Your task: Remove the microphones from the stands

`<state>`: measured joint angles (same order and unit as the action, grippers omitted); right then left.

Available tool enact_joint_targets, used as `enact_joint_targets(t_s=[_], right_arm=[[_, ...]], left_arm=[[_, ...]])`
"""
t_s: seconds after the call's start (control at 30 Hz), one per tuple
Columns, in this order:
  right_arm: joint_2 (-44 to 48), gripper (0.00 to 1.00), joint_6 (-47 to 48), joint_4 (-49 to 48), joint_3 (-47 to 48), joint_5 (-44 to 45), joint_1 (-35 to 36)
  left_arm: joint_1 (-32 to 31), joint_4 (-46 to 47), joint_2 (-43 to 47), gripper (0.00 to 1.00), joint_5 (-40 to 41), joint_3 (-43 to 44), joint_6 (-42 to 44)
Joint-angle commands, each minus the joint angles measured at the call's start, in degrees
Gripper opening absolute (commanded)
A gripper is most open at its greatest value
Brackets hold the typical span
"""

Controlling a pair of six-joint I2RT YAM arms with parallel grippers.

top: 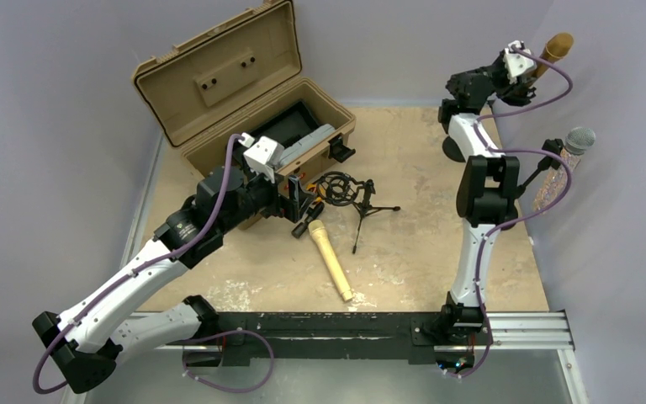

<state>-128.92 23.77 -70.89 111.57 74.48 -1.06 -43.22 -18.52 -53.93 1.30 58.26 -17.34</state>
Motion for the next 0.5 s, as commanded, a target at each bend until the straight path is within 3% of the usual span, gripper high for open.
enact_joint_targets(t_s=[0.0,0.2,0.33,0.47], right_arm=[[1.9,0.00,5.5,-9.9,1.4,1.0,0.6],[1.1,0.00,2.8,-6.9,1.1,0.2,0.6],[0.8,0.31,-0.9,-2.8,0.3,-0.8,0.6],[1.4,0.48,-6.7,4.6,0.0,-2.7,0.6]], left_arm=[[-0.3,1.2,0.9,0.97,0.0,1.1,0.8],[-0.3,1.2,0.8,0.97,-0.1,1.1,0.9],[-0.3,1.2,0.7,0.97,0.0,1.1,0.9],[-0.3,1.3,0.4,0.97,-0.2,1.1,0.8]])
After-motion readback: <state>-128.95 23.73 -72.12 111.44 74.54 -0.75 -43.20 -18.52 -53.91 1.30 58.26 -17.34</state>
